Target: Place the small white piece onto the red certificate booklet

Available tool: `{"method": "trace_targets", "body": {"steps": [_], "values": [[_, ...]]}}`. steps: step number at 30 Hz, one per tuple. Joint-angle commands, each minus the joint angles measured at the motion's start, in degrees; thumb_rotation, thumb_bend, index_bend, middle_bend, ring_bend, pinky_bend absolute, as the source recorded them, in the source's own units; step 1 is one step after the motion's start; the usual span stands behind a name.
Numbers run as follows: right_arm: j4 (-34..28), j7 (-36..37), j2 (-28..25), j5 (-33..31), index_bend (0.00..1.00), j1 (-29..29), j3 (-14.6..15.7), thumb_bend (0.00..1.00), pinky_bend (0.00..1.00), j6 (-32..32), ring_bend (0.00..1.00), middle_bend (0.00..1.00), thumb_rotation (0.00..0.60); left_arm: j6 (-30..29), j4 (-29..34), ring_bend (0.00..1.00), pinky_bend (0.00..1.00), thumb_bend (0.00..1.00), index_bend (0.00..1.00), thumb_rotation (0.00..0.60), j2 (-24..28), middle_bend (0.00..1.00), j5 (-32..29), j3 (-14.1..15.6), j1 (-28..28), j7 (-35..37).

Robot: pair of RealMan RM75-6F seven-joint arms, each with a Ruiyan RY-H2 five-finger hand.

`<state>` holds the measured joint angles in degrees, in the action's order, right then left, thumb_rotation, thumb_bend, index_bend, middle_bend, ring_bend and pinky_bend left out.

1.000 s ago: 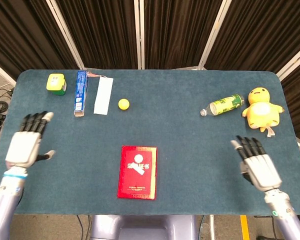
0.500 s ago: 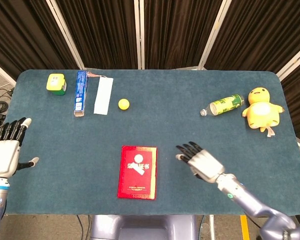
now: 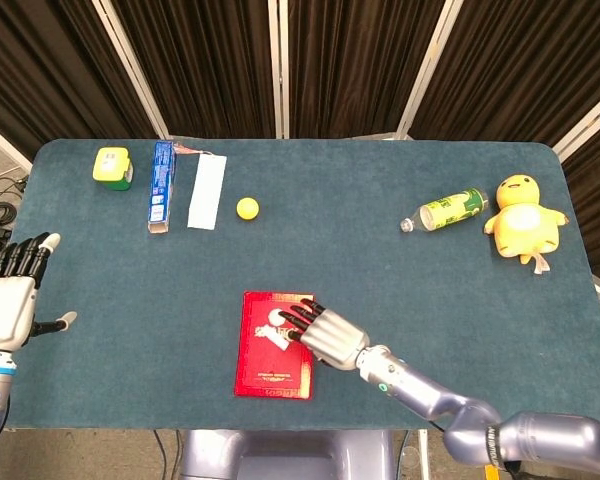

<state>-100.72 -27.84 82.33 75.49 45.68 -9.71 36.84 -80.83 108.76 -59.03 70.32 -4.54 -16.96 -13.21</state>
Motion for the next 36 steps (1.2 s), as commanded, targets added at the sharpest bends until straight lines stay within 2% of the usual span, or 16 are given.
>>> {"method": "trace_targets", "body": {"steps": [1,12,36], "values": [[1.73,-2.98,2.93,-2.48,0.30,1.84,0.20,0.96,0.00,0.18,0.00,0.00,0.600,0.55,-0.18,0.00,0.00,0.00,0.00,0.600,0.24,0.00,0.22,-0.06,0.09,0.56],[4.64,-10.26,7.16,-8.45,0.31,5.28,2.52,0.97,0.00,1.98,0.00,0.00,0.600,1.54,-0.43,0.00,0.00,0.00,0.00,0.600,0.81,0.00,0.78,-0.58,0.41,1.91],[6.20,-11.52,8.37,-9.73,0.33,6.60,7.35,0.98,0.00,5.20,0.00,0.00,0.600,2.59,-0.37,0.00,0.00,0.00,0.00,0.600,1.36,0.00,1.57,-1.34,0.94,2.88]]}}
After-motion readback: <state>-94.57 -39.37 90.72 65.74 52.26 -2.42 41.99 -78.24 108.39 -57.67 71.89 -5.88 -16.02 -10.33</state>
